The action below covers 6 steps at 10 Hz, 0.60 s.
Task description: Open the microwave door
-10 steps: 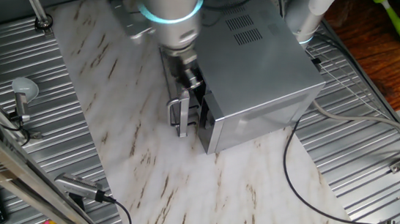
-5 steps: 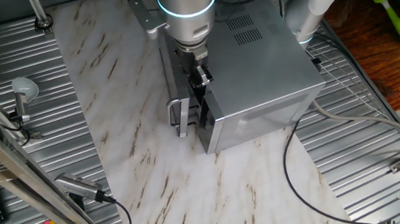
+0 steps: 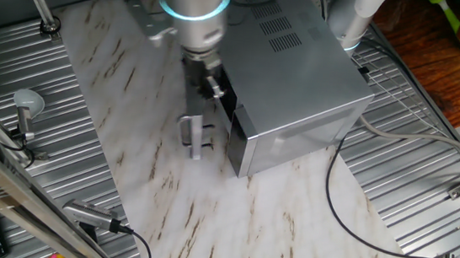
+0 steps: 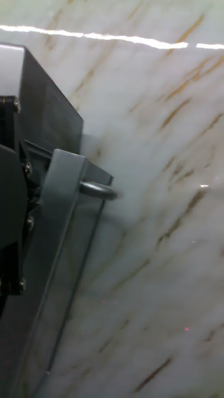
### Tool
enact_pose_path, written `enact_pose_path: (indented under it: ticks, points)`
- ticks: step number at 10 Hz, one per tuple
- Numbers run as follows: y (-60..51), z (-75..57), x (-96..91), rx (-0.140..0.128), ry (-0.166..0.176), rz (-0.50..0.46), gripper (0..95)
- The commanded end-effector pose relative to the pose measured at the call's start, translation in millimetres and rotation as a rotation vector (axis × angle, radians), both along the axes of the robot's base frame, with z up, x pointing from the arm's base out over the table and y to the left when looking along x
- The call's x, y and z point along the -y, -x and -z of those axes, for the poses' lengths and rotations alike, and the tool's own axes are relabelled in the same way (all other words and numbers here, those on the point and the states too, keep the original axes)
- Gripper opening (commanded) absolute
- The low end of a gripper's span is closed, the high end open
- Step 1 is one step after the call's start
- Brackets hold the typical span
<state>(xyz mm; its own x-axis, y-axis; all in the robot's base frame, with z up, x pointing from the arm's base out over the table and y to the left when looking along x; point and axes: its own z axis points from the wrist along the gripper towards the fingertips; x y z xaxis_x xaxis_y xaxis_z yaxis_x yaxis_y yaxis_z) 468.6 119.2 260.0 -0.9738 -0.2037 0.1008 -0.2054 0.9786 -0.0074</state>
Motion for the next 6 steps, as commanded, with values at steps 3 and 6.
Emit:
enact_pose_path:
  ticks: [3,6]
  points:
    - [-33.7,-4.8,14.5,0.01,-0.002,-0.076,0.0]
    - [-45.2,-6.1,17.8,0.007,0.004,-0.111,0.0]
